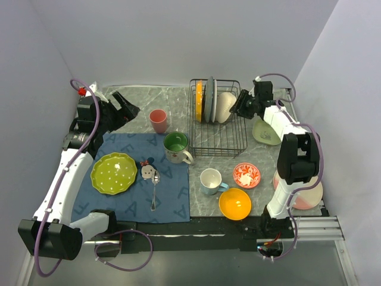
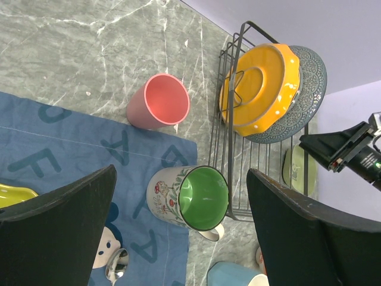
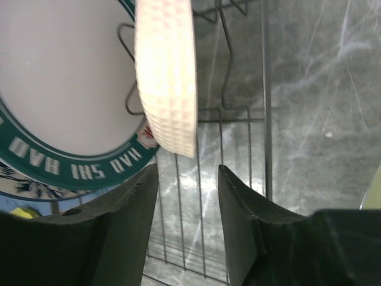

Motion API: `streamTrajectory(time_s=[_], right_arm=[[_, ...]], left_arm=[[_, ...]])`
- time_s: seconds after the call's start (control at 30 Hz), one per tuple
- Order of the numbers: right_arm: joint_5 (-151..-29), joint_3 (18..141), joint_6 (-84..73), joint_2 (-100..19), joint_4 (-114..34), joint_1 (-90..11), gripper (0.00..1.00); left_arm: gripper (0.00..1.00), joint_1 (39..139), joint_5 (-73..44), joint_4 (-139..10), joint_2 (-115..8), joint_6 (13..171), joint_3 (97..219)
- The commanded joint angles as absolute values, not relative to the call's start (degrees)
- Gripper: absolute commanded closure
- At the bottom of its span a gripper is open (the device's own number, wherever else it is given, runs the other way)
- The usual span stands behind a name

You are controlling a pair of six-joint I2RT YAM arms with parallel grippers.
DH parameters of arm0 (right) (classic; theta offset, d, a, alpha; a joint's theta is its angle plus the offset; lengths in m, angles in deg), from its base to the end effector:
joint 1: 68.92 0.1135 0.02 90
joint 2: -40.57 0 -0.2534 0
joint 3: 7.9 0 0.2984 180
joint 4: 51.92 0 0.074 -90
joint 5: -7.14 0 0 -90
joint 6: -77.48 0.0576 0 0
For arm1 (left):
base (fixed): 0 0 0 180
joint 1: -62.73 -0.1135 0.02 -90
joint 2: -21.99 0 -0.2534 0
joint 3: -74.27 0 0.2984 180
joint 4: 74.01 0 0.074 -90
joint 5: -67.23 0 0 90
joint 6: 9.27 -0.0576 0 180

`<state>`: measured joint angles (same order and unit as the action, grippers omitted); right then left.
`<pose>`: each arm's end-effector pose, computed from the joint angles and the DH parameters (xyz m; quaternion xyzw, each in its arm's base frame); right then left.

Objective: Load the mixed dishes into the dish rack
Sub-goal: Insert the plate into the dish rack

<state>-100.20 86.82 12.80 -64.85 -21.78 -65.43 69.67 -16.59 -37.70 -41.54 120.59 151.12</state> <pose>0.4762 0.0462 0.2180 0.1087 0.8946 0.2351 0.3642 0.3152 -0.0446 0.3578 -0.2074 0.8069 -0.2602 0.4880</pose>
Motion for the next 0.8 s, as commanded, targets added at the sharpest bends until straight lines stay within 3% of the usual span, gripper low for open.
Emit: streamTrajectory(time_s=[0.0,0.1,0.17,0.47,0.57,0.6,0.77], right_arm=[[-100.6,85.97,11.39,-64.45,-26.41,-65.75,0.43],[-104.29,84.13,11.65,-65.59,-31.51,-65.67,0.33],[-106.14,84.21,11.91,-67.08,-33.02,-65.67,0.32],[-109.04,84.74,13.32,-70.96,-36.8,-65.67,0.34],[-110.01,84.74,13.32,-71.13,-36.89,-65.58,0.43],[-109.84,84.57,13.24,-71.05,-36.98,-65.67,0.53],[-108.87,84.91,12.27,-69.03,-36.72,-65.75,0.66]], left_arm=[[0.03,69.32,-16.27,-39.12,-39.98,120.46,151.0],[0.03,69.32,-16.26,-39.03,-40.24,120.46,151.17],[0.03,69.32,-16.53,-38.77,-40.24,120.37,151.44],[0.03,69.32,-17.06,-38.68,-40.59,120.37,151.44],[0.03,69.32,-16.79,-38.77,-40.86,120.46,151.52],[0.03,69.32,-16.7,-38.94,-41.03,120.46,151.44],[0.03,69.41,-16.97,-38.94,-41.12,120.37,151.61]])
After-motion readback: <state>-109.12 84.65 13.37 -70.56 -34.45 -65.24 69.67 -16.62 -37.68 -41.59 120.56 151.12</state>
